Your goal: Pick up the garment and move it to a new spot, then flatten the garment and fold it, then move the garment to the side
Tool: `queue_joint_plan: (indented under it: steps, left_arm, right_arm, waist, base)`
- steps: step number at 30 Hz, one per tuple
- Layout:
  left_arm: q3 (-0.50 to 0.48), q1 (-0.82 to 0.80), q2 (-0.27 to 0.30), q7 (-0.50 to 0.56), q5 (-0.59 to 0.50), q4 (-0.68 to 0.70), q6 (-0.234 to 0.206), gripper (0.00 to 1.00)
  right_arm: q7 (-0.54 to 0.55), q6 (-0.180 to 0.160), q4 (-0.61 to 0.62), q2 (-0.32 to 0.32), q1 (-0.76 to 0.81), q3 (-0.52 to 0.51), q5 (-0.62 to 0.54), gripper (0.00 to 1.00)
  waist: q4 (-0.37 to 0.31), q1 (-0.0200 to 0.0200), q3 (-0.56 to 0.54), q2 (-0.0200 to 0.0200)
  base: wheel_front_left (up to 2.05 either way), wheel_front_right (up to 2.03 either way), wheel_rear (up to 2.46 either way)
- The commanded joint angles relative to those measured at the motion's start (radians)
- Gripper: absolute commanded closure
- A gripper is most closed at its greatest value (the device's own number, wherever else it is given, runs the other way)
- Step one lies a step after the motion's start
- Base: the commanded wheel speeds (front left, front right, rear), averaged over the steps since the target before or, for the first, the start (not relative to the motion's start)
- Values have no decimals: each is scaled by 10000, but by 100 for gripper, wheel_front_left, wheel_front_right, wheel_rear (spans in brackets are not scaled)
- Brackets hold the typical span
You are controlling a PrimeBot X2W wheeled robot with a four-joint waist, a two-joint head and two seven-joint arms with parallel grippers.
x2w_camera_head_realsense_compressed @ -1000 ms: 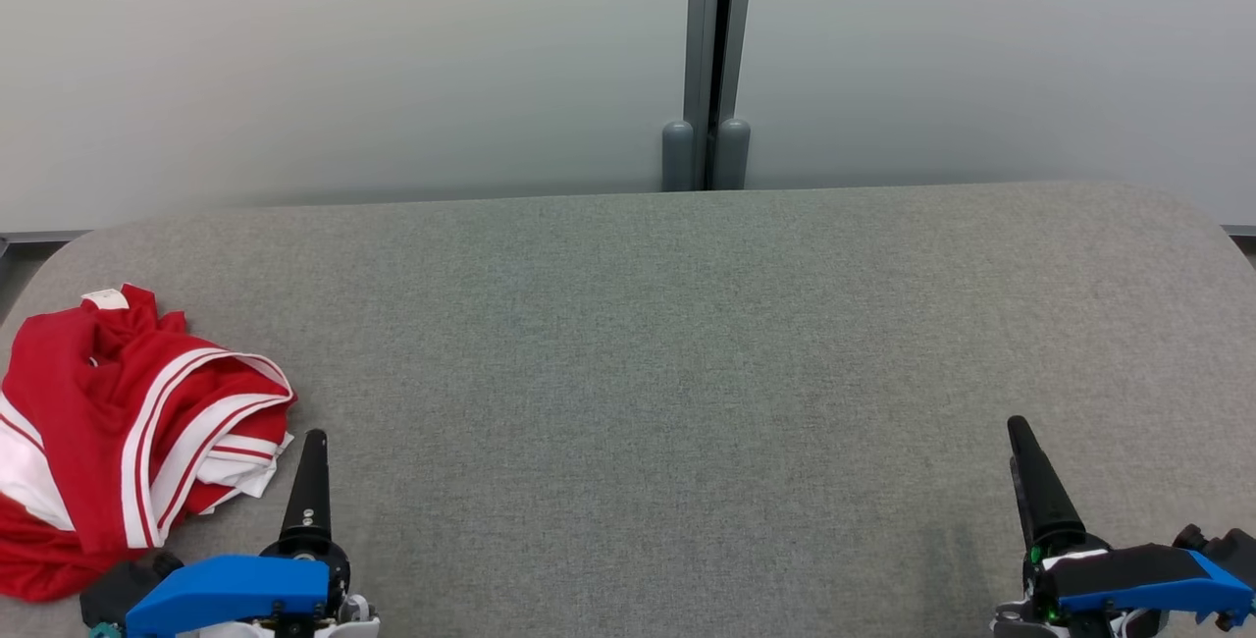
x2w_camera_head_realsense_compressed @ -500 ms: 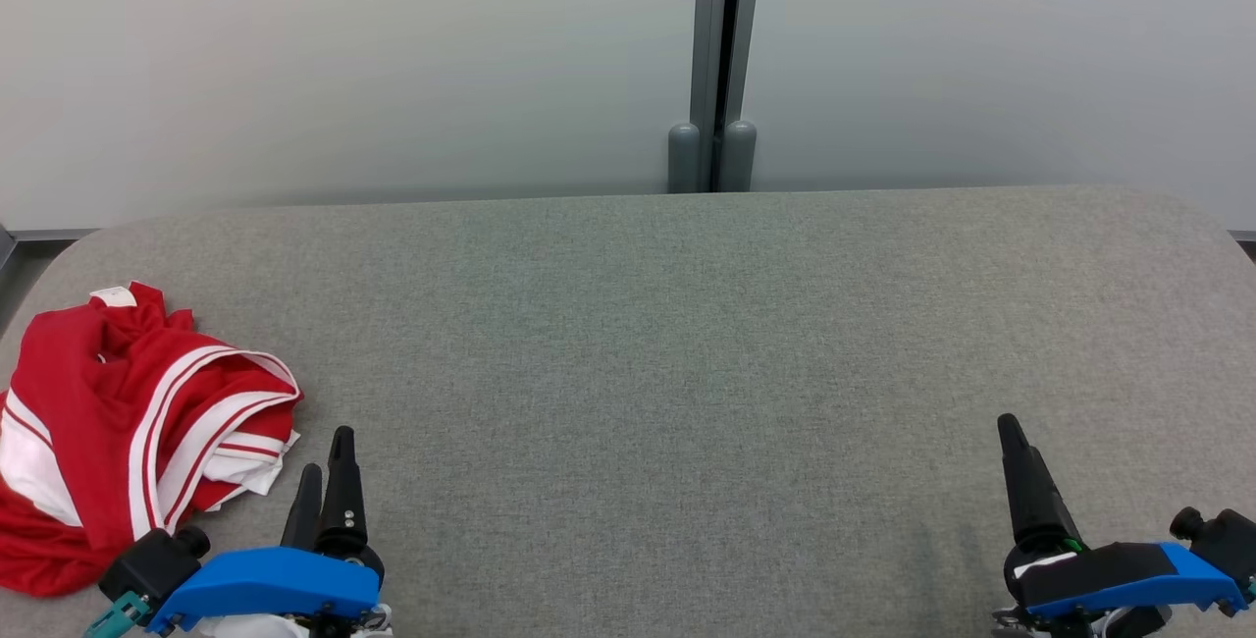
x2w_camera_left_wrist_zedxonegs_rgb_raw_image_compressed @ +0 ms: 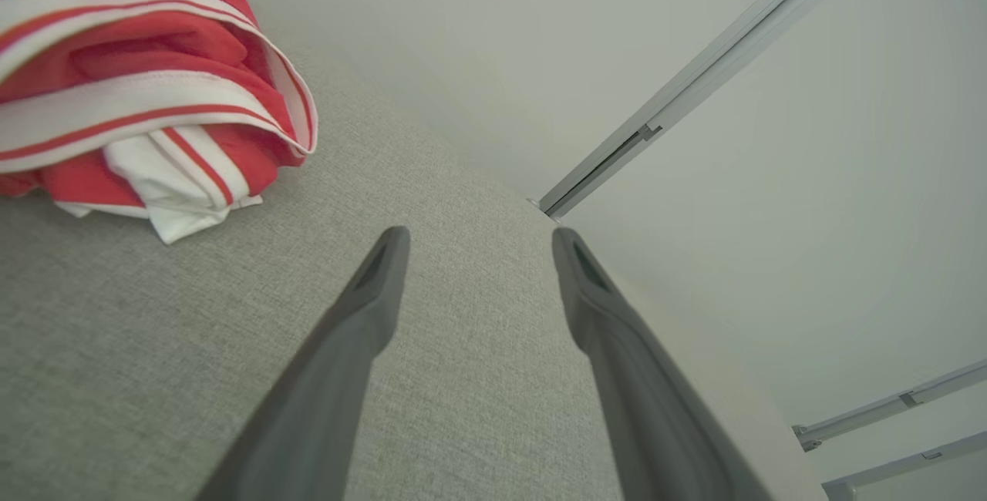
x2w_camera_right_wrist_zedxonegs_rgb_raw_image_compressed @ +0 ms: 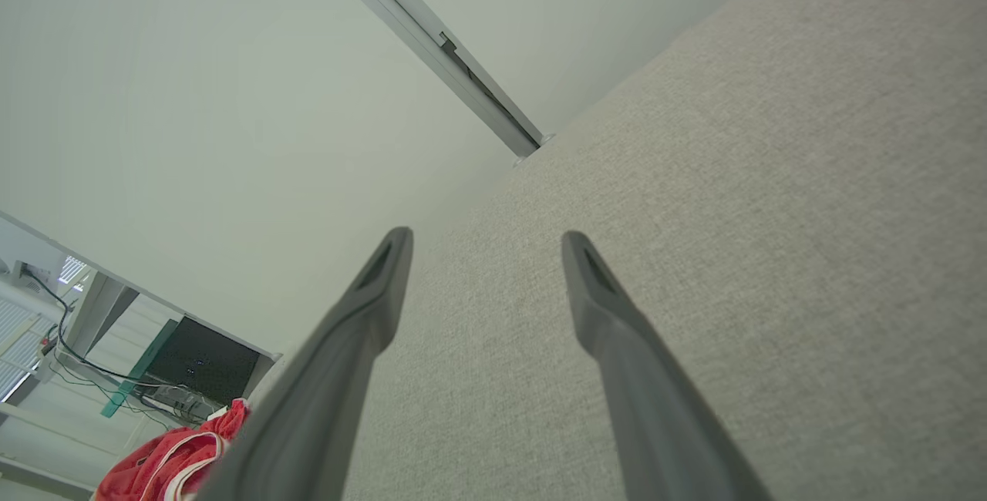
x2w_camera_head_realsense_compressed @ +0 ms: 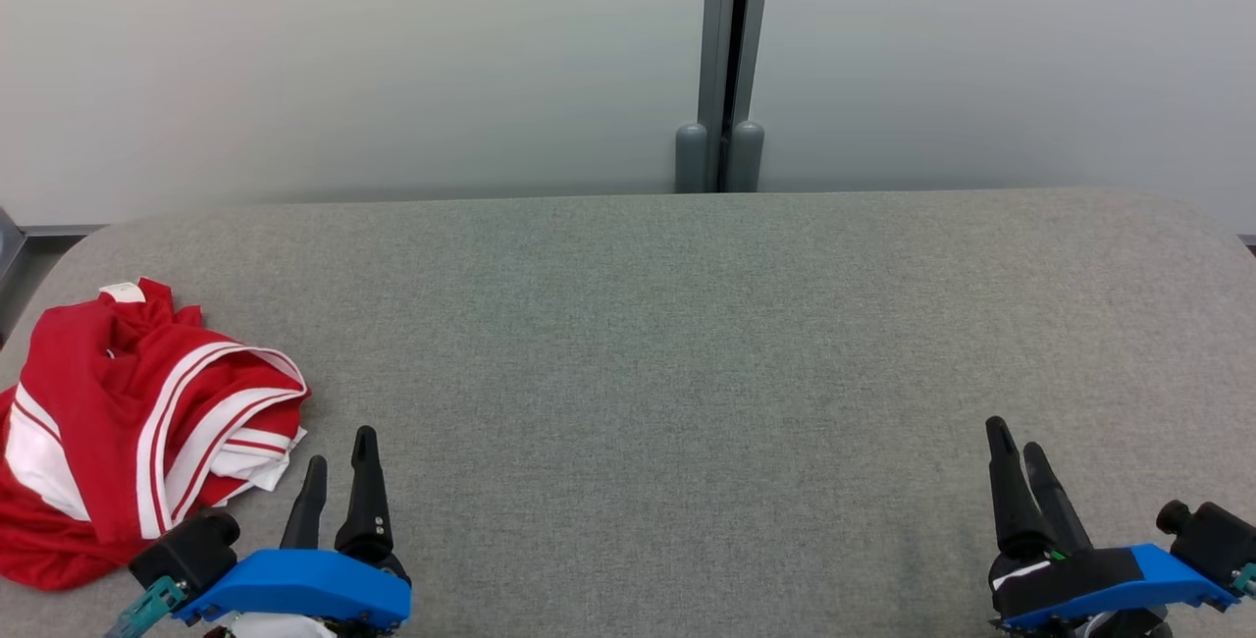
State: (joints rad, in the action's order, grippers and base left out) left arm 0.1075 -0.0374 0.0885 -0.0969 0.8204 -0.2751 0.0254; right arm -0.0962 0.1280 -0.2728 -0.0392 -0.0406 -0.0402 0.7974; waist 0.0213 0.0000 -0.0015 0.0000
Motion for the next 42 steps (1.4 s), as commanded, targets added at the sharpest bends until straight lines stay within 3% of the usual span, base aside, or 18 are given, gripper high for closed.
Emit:
queue_joint_plan:
  steps: [1,22,42]
  left_arm:
    - [55,-156,114,-95,-332,59,-69,0]
    - [736,-238,390,-702,-2829,-81,-390,0]
    - [1226,-194,562,-1152,-4435,-233,-747,0]
  right_arm:
    - [-102,26,133,-79,-69,22,-283,0]
    - [-704,28,-52,-107,-118,161,-2652,0]
    - [-1037,33,-99,-127,-23,272,-4330,0]
  waist:
    - [7,0,3,0]
    - [25,0,79,0]
    - [79,0,39,0]
  base:
    - [0,0,0]
    - [0,0,0]
    - [0,0,0]
